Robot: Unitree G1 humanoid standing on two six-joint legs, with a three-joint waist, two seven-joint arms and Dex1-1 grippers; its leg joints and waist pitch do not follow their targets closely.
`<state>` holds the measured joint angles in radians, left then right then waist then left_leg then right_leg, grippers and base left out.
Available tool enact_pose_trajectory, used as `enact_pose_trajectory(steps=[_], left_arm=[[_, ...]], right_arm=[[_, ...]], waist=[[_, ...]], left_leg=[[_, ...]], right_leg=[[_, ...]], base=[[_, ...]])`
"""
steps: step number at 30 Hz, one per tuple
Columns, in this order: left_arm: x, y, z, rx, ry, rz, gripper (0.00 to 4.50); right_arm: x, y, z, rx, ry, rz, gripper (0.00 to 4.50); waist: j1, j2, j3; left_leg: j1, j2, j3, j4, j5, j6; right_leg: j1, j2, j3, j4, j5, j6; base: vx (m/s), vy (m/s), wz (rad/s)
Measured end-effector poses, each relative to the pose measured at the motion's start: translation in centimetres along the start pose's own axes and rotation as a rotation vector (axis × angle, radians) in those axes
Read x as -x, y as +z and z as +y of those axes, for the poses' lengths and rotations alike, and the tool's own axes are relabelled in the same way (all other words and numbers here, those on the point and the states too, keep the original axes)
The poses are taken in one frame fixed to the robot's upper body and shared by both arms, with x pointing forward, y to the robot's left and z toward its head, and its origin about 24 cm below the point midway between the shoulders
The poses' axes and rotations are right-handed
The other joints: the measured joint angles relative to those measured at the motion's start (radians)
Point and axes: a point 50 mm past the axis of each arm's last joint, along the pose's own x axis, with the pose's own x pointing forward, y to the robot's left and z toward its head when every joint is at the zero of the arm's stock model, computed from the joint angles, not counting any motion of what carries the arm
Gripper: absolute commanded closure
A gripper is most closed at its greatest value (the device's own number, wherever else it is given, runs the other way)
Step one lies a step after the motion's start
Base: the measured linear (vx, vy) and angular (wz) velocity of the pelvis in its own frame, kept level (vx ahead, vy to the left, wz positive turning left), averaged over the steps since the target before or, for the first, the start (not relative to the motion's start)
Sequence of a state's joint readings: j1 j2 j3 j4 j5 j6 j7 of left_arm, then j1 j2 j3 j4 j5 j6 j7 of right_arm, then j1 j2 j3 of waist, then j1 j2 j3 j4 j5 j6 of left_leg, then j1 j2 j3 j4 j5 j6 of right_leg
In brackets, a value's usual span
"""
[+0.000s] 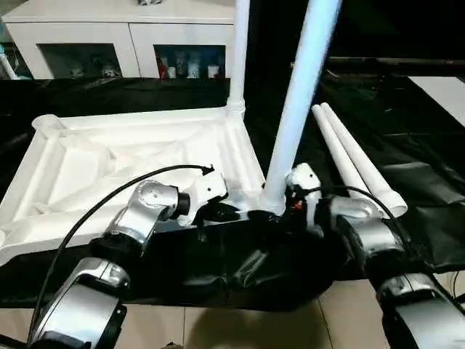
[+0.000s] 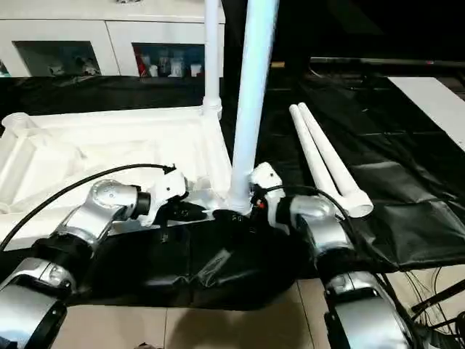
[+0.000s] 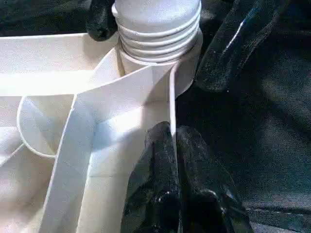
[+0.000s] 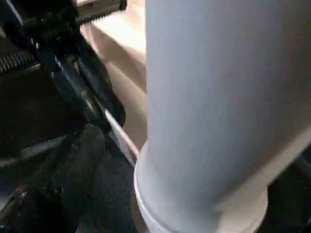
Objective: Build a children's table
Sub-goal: Rotate leg to tighten
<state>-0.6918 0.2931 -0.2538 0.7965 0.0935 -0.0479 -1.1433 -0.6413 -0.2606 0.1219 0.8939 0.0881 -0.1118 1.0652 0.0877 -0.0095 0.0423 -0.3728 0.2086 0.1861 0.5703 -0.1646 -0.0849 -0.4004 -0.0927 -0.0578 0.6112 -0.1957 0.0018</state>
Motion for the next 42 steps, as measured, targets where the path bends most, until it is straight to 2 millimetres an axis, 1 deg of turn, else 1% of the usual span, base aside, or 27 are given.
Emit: enact_pose_trajectory(steps=[2,7,8,11,12,13,14,16,18,19,20,30,33,35,37,40,42], left_arm=[[0.0,0.0,0.0,0.003,-0.001,0.0,4.5],[0.2,-0.1,-0.1,0.008,-0.01,0.001,4.5],[0.2,-0.1,-0.1,0.008,-0.01,0.002,4.5],[0.4,-0.2,-0.2,0.011,-0.016,0.003,4.5],[0.4,-0.2,-0.2,0.012,-0.019,0.003,4.5],[0.4,-0.2,-0.2,0.013,-0.021,0.003,4.5],[0.4,-0.2,-0.2,0.013,-0.021,0.003,4.5],[0.4,-0.2,-0.3,0.013,-0.023,0.003,4.5],[0.5,-0.2,-0.3,0.012,-0.026,0.003,4.5],[0.5,-0.2,-0.3,0.013,-0.027,0.003,4.5],[0.5,-0.2,-0.3,0.012,-0.028,0.003,4.5],[0.5,-0.2,-0.3,0.021,-0.03,0.005,4.5],[0.4,-0.3,-0.3,0.032,-0.015,0.006,4.5],[0.2,-0.4,0.2,0.052,0.048,0.01,4.5],[-0.6,-0.1,0.5,0.074,0.107,0.01,4.5],[-1.5,0.2,0.8,0.094,0.168,0.009,4.5],[-1.9,0.4,0.9,0.104,0.19,0.008,4.5]], right_arm=[[0.0,0.0,-0.2,-0.004,0.012,0.01,0.05],[0.1,0.0,-0.3,-0.007,0.021,0.02,0.63],[0.1,0.0,-0.3,-0.009,0.024,0.021,0.63],[0.1,-0.1,-0.3,-0.01,0.03,0.02,0.86],[0.1,-0.1,-0.3,-0.01,0.03,0.02,0.94],[0.1,-0.1,-0.3,-0.011,0.03,0.02,1.18],[0.2,-0.1,-0.3,-0.011,0.031,0.019,1.18],[0.2,-0.1,-0.4,-0.012,0.029,0.017,1.3],[0.3,-0.1,-0.4,-0.011,0.031,0.016,1.52],[0.3,-0.1,-0.3,-0.01,0.033,0.016,1.52],[0.3,-0.1,-0.3,-0.01,0.035,0.016,1.7],[0.2,-0.3,-0.3,-0.012,0.025,0.003,1.79],[-0.4,-0.3,-0.2,-0.027,-0.02,-0.014,1.8],[-1.7,-0.6,-0.1,-0.082,-0.167,-0.066,1.8],[-2.8,-0.7,0.0,-0.158,-0.334,-0.115,1.8],[-3.8,-0.7,0.1,-0.214,-0.488,-0.136,1.81],[-4.1,-0.7,0.1,-0.233,-0.558,-0.142,1.81]], waist=[[-0.001,0.002,0.0],[0.0,0.002,0.0],[0.0,0.002,0.0],[0.001,0.001,0.0],[0.002,0.001,0.0],[0.002,0.001,0.0],[0.002,0.001,0.0],[0.002,0.001,0.0],[0.003,0.002,0.0],[0.003,0.003,0.0],[0.003,0.003,0.0],[0.002,0.003,0.0],[-0.002,0.003,0.0],[-0.011,0.002,0.0],[-0.017,0.003,0.0],[-0.024,0.004,-0.001],[-0.027,0.005,-0.001]], left_leg=[[0.0,0.0,0.0,0.0,0.0,0.0],[0.0,0.0,0.001,0.0,0.0,0.0],[0.0,0.0,0.001,0.0,0.0,0.0],[0.0,0.0,0.001,0.0,0.0,0.0],[0.0,0.0,0.002,0.0,0.0,0.0],[0.0,0.0,0.003,0.0,0.0,0.0],[0.0,0.0,0.003,0.0,0.0,0.0],[0.0,0.0,0.004,0.0,0.0,0.0],[0.0,0.0,0.004,0.0,0.0,0.0],[0.0,0.0,0.004,0.0,0.0,0.0],[0.0,0.0,0.004,0.0,0.0,0.0],[0.0,0.0,0.004,0.001,0.0,0.0],[0.002,0.0,0.004,0.001,-0.001,-0.001],[0.005,0.0,0.004,0.001,-0.002,-0.004],[0.007,0.0,0.001,0.001,-0.002,-0.004],[0.007,-0.001,0.001,0.0,-0.002,-0.004],[0.007,-0.002,0.001,0.0,-0.002,-0.004]], right_leg=[[0.0,0.0,0.0,0.0,0.0,0.0],[0.0,0.0,0.0,0.0,0.0,0.0],[0.0,0.0,0.0,0.0,0.0,0.0],[0.0,0.0,0.0,0.0,0.0,0.0],[0.0,0.0,0.0,0.0,0.0,0.0],[0.0,0.0,0.0,0.0,0.0,0.0],[0.0,0.0,0.0,0.0,0.0,0.0],[0.0,0.0,0.0,0.0,0.0,0.0],[0.0,0.0,0.0,0.0,0.0,0.0],[0.0,0.0,0.0,0.0,0.0,0.0],[0.0,0.0,0.0,0.0,0.0,0.0],[0.0,0.0,0.0,0.0,0.0,0.0],[0.0,0.0,0.001,0.002,0.0,-0.001],[0.0,0.0,0.001,0.004,0.002,-0.003],[0.001,0.0,0.002,0.003,0.002,-0.004],[0.002,0.0,0.004,0.002,0.002,-0.004],[0.002,0.0,0.005,0.001,0.003,-0.004]], base=[[0.0,0.0,0.0],[0.0,0.0,0.0],[0.0,0.0,0.0],[0.0,0.0,0.0],[0.0,0.0,0.0],[0.0,0.0,0.0],[0.0,0.0,0.0],[0.0,0.0,0.0],[0.0,0.0,0.0],[0.0,0.0,0.0],[0.0,0.0,0.0],[0.0,0.0,0.0],[0.0,0.0,0.0],[0.0,0.0,0.0],[0.0,0.0,0.0],[0.0,0.0,0.0],[0.0,0.0,0.0]])
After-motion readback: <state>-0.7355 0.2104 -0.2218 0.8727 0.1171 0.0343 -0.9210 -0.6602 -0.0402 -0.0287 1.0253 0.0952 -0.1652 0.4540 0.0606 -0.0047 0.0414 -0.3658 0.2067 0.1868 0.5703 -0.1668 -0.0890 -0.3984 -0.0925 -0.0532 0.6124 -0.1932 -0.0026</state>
